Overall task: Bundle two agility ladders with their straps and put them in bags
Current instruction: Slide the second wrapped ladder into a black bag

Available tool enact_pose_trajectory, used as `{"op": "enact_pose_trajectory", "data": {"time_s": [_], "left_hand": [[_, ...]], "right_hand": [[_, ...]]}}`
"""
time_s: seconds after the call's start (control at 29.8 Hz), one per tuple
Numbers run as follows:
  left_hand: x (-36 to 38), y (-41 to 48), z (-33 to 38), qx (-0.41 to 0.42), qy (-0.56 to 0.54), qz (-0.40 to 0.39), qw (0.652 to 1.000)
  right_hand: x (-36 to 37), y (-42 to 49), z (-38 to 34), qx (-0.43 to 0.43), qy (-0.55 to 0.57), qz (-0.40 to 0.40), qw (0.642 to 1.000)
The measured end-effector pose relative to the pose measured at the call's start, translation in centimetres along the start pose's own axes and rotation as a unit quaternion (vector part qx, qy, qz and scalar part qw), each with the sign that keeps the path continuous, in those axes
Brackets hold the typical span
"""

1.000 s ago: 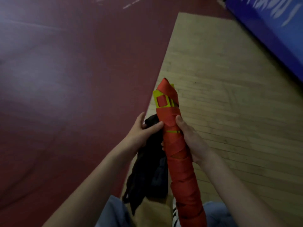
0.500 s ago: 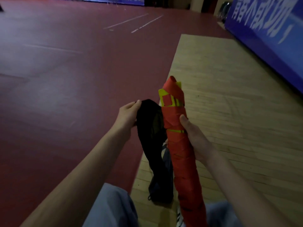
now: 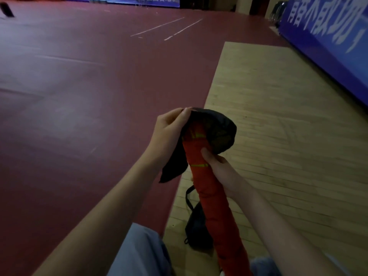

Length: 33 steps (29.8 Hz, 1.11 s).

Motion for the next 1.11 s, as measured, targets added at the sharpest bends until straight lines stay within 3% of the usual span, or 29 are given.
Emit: {"op": "enact_pose_trajectory", "data": {"time_s": [0.1, 0.27, 0.5, 0.64, 0.77, 1.11], "left_hand": [[0.2, -1.6, -1.4, 0.042, 0.038, 0.012, 0.998], [1.0, -2.3, -3.0, -0.035, 0.009, 0.101, 0.994], [0.4, 0.2, -0.1, -0.03, 0.032, 0.186, 0.982], [0.1, 0.2, -1.0, -0.113, 0.0, 0.143, 0.983], [1.7, -2.3, -2.7, -0.208, -0.044, 0.07, 0.975], [2.9, -5.4, -2.3, -0.166, -0.072, 0.051, 0.982]], "right_hand": [[-0.1, 0.1, -0.3, -0.021, -0.017, 0.007, 1.0], [0.0, 0.2, -0.4, -0.065, -0.052, 0.003, 0.997], [1.6, -1.8, -5.8, -0.155, -0.051, 0.013, 0.987], [2.7, -2.9, -5.6, -0.161, -0.016, 0.009, 0.987], [3.2, -4.3, -3.3, -0.16, -0.053, 0.037, 0.985], [2.3, -8.9, -0.8, -0.184, -0.034, 0.075, 0.979]]}}
Point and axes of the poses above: each hand's wrist, its own y-axis towards the middle knuckle, its own x-axis out of the palm, z = x × y, the point moved 6 cm from there along y, towards the middle knuckle, and after that the axes turned 3 degrees about -z, right-handed, at the moved point
